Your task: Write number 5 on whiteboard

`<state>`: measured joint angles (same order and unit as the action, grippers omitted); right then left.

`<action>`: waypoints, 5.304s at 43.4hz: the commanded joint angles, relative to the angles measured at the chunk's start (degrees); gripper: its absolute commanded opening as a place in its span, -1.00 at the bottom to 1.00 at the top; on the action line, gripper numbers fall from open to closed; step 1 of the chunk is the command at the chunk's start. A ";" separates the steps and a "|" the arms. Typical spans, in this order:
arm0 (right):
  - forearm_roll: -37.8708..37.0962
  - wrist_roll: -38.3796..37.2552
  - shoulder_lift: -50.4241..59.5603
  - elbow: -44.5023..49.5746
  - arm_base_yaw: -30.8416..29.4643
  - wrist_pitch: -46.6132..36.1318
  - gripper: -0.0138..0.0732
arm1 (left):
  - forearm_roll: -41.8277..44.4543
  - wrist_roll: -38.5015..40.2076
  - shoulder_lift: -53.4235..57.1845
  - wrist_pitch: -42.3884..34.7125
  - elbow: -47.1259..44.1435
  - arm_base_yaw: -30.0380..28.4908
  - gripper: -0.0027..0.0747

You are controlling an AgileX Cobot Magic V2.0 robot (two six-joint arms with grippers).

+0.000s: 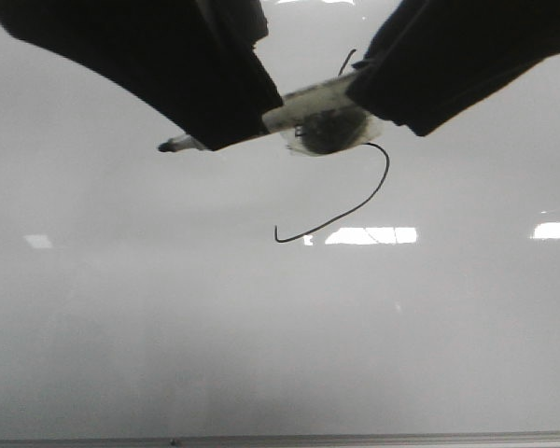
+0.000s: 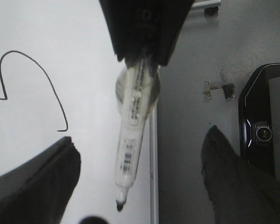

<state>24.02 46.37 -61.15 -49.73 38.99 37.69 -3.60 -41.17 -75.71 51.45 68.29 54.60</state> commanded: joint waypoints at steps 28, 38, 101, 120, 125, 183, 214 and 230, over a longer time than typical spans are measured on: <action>3.90 0.67 3.54 -1.91 3.44 -6.09 -0.82 | 2.12 -0.02 1.27 -0.49 1.95 0.42 -0.59; 3.90 0.67 3.54 -1.91 3.44 -5.15 -0.82 | 2.12 -0.02 1.27 -0.49 1.95 0.42 -0.77; 6.39 -18.86 44.07 24.19 -31.72 -17.67 -0.84 | -22.07 10.94 35.54 -22.02 -32.60 -45.06 -0.77; 6.39 -18.86 44.07 24.19 -31.72 -17.67 -0.84 | -22.07 10.94 36.43 -23.06 -33.19 -45.42 -0.77; 6.39 -18.86 44.07 24.19 -31.72 -17.67 -0.84 | -22.07 10.94 36.43 -23.06 -33.19 -45.42 -0.77; 6.39 -18.86 44.07 24.19 -31.72 -17.67 -0.84 | 23.12 61.57 -5.67 -61.23 -28.33 -60.24 -0.77; 6.39 -18.86 44.07 24.19 -31.72 -17.62 -0.84 | 25.00 61.57 -8.11 -58.14 -25.46 -62.49 0.43; 6.39 -18.86 44.07 24.19 -31.72 -17.62 -0.84 | 26.03 61.57 7.99 -46.21 -26.40 -57.99 0.43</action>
<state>29.24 27.47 -16.62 -24.12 7.63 24.25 22.81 19.78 -74.74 4.76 41.12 -4.97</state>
